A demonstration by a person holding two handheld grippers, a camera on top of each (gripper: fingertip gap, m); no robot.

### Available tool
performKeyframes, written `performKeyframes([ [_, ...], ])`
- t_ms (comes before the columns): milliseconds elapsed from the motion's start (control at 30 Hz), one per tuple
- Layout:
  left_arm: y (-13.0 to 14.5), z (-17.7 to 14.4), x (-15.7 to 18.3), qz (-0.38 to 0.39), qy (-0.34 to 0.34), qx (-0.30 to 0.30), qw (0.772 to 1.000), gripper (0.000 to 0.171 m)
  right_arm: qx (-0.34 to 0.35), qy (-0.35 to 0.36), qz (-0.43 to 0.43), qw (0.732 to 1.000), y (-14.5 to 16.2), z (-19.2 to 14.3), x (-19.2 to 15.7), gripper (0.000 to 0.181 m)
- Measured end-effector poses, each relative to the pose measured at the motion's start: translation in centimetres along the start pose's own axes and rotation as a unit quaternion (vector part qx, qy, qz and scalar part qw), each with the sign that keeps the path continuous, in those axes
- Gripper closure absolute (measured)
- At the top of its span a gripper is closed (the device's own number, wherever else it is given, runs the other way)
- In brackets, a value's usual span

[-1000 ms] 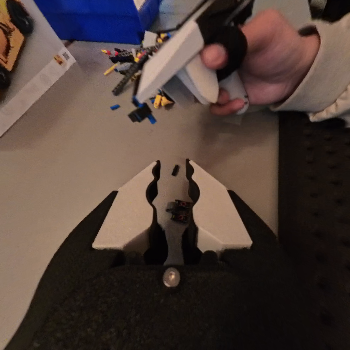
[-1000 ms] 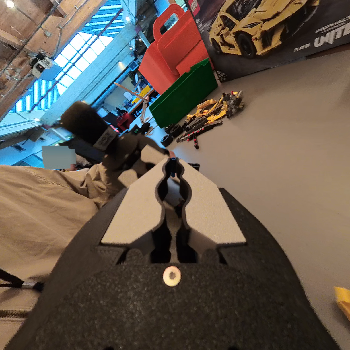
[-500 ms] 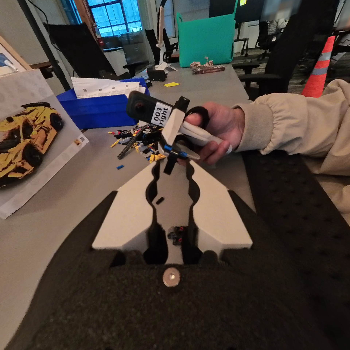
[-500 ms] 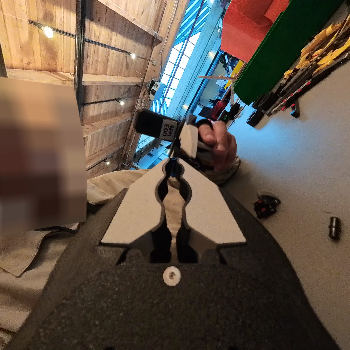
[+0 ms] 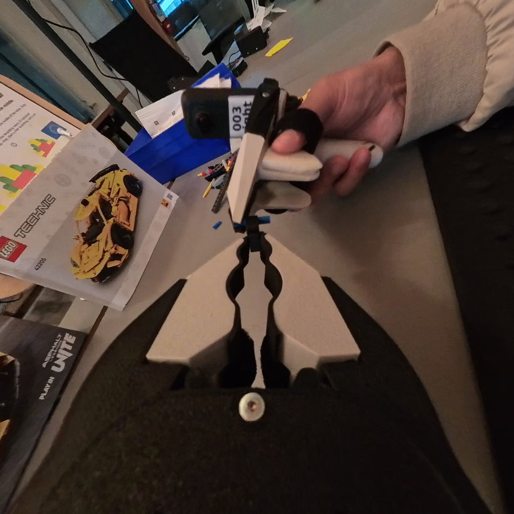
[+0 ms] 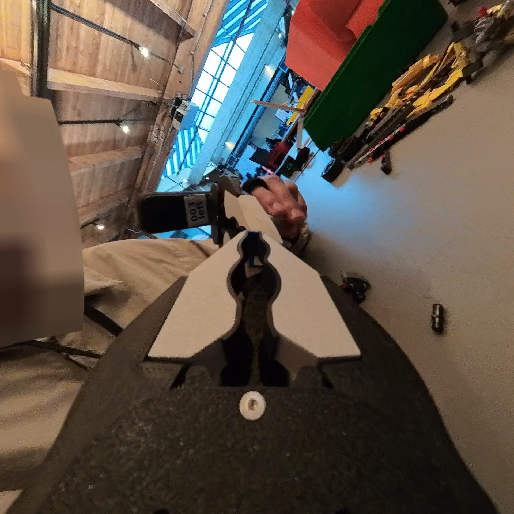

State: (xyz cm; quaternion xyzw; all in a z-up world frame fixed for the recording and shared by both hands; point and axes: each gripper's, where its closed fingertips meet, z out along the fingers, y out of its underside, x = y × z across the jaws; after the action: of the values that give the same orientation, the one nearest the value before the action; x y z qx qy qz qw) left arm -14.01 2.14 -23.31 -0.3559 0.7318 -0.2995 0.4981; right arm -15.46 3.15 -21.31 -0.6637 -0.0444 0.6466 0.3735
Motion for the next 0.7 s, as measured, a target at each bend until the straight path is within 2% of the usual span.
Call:
performKeyframes([
  [67, 0.7, 0.3, 0.3, 0.076, -0.024, -0.028, 0.996, 0.165, -0.014, 0.033, -0.026, 0.999, 0.3, -0.1, 0.5, 0.179],
  [167, 1.3, 0.6, 0.1, 0.178, -0.065, -0.069, 0.979, 0.166, 0.001, 0.050, -0.011, 0.999, 0.1, -0.2, 1.3, 0.180],
  [367, -0.6, 0.4, 0.5, 0.306, -0.100, -0.050, 0.946, 0.171, 0.040, 0.013, 0.012, 0.999, -1.0, -0.4, 0.7, 0.181],
  [433, -0.7, 0.5, 1.2, 0.237, -0.062, -0.024, 0.969, 0.171, 0.087, -0.004, -0.008, 0.996, -2.8, -0.9, -0.3, 0.181],
  [467, -0.1, 0.7, 0.3, 0.187, -0.080, -0.041, 0.978, 0.171, 0.090, -0.007, -0.016, 0.996, -3.3, -1.3, -0.6, 0.181],
  [533, 0.3, 0.4, -1.8, 0.124, -0.127, -0.048, 0.983, 0.171, 0.087, 0.059, -0.060, 0.993, -3.5, -1.7, 0.7, 0.181],
  [633, 0.2, 0.1, -2.4, 0.004, -0.091, -0.027, 0.995, 0.171, 0.115, 0.079, -0.095, 0.986, -4.2, -2.2, 0.4, 0.181],
  [700, 1.3, 0.1, -3.1, -0.028, -0.093, -0.043, 0.994, 0.171, 0.142, 0.129, -0.124, 0.974, -5.5, -4.1, 1.0, 0.181],
])
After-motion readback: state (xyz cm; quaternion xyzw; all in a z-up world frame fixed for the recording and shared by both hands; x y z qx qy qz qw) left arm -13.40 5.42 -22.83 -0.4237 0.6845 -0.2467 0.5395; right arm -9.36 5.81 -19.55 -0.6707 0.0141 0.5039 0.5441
